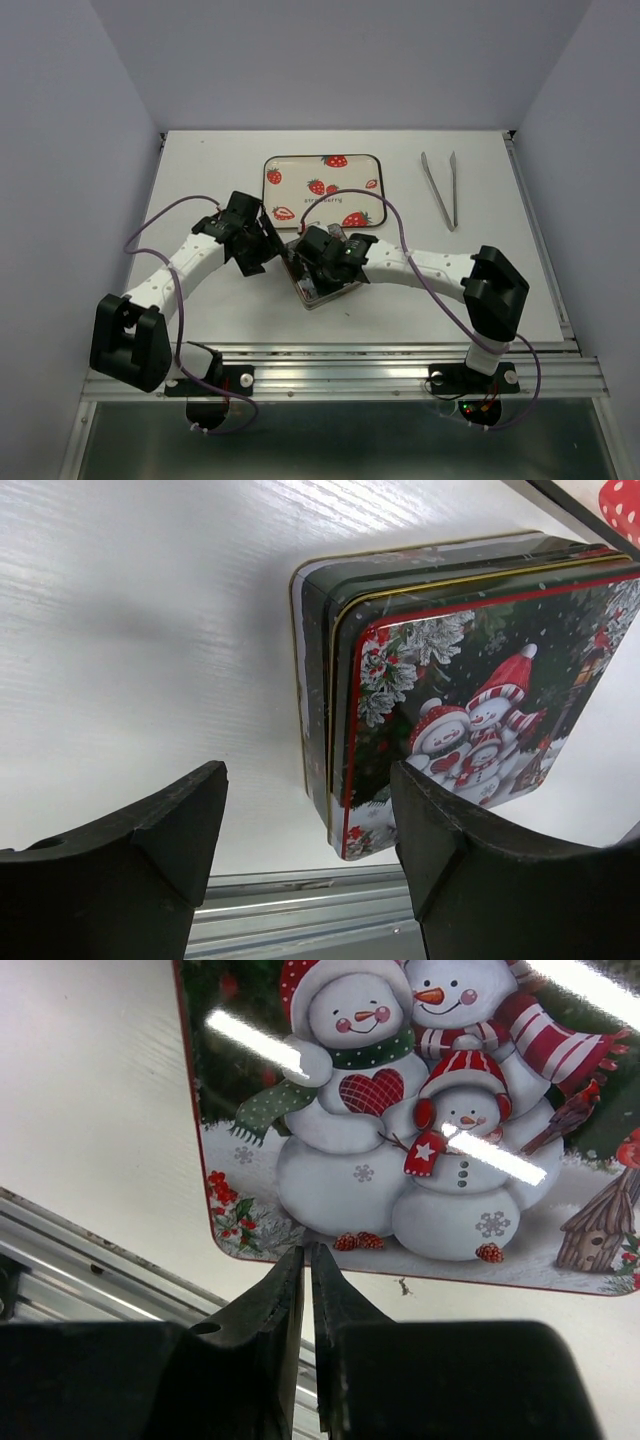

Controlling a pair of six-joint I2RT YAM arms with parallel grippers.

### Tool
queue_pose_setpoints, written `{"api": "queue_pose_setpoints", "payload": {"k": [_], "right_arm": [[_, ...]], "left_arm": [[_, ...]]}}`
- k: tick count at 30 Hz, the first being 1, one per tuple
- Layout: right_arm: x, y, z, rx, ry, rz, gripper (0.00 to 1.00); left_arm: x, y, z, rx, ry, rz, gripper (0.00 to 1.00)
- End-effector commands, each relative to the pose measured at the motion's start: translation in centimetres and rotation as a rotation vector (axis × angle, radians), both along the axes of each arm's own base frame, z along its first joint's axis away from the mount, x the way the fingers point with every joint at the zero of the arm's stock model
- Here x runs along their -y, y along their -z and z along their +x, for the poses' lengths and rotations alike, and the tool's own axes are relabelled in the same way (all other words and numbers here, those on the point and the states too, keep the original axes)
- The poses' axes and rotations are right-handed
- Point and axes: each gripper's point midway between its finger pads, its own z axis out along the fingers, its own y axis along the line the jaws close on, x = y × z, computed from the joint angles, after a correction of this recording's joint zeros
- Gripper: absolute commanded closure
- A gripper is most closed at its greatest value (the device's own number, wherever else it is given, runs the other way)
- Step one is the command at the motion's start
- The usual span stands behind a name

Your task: Pack the cookies

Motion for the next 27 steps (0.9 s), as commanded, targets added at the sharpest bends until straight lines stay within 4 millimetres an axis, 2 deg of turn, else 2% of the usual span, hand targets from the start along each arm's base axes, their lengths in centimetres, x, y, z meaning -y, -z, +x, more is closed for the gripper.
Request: {"api": "queue_pose_setpoints", "payload": {"k": [1,3,4,6,7,8,10,12,14,15,17,20,23,25,27], "right_arm": [[-1.4,-4.4,0.4,0.044,-0.033,0.07,0.87],[-1.4,-6.6,0.2,0.051,-0.036,0.1,0.87],[-1.4,-6.9,0.2,0.052,-0.036,0.101,0.87],[-1.6,-8.2,0.2,0.064,-0.045,0.123,0.87],[-1.7,-9.1,1.1,0.082,-0.027,0.137,0.87],[-1.5,-9.2,1.7,0.09,-0.007,0.136,0.87],[-0.4,-9.6,4.5,0.107,0.084,0.142,0.87],[0.5,-9.6,6.7,0.11,0.161,0.15,0.88],[2.1,-9.6,9.3,0.133,0.215,0.14,0.89],[2.1,-9.5,10.2,0.143,0.218,0.148,0.89],[2.7,-8.2,11.5,0.15,0.224,0.134,0.89],[3.0,-5.7,12.1,0.115,0.234,0.123,0.9],[2.3,-3.2,13.1,0.122,0.201,0.125,0.9],[2.6,-1.4,13.2,0.103,0.208,0.086,0.91],[3.0,1.4,12.5,0.053,0.213,0.046,0.92]], "left_arm": [[0.4,-2.2,2.3,0.081,-0.03,-0.012,0.24],[0.6,-2.8,2.9,0.09,-0.031,-0.011,0.31],[0.7,-3.2,3.2,0.097,-0.031,-0.014,0.31],[0.9,-3.8,4.0,0.116,-0.034,-0.02,0.42],[1.1,-4.2,4.3,0.131,-0.033,-0.028,0.45],[1.4,-4.3,5.0,0.146,-0.031,-0.033,0.52],[1.9,-5.5,6.2,0.179,-0.026,-0.045,0.62],[2.1,-5.4,6.8,0.172,-0.02,-0.036,0.75],[2.2,-5.6,7.4,0.187,-0.014,-0.029,0.81],[2.2,-5.3,7.6,0.183,-0.01,-0.024,0.84],[2.2,-4.5,7.6,0.17,-0.003,-0.015,0.9],[2.1,-2.9,7.2,0.144,0.006,-0.002,0.92],[1.8,-0.3,6.4,0.097,0.012,0.02,0.95],[1.1,1.5,5.3,0.05,0.01,0.053,0.96],[0.7,3.3,4.5,0.011,0.001,0.066,0.96]]}}
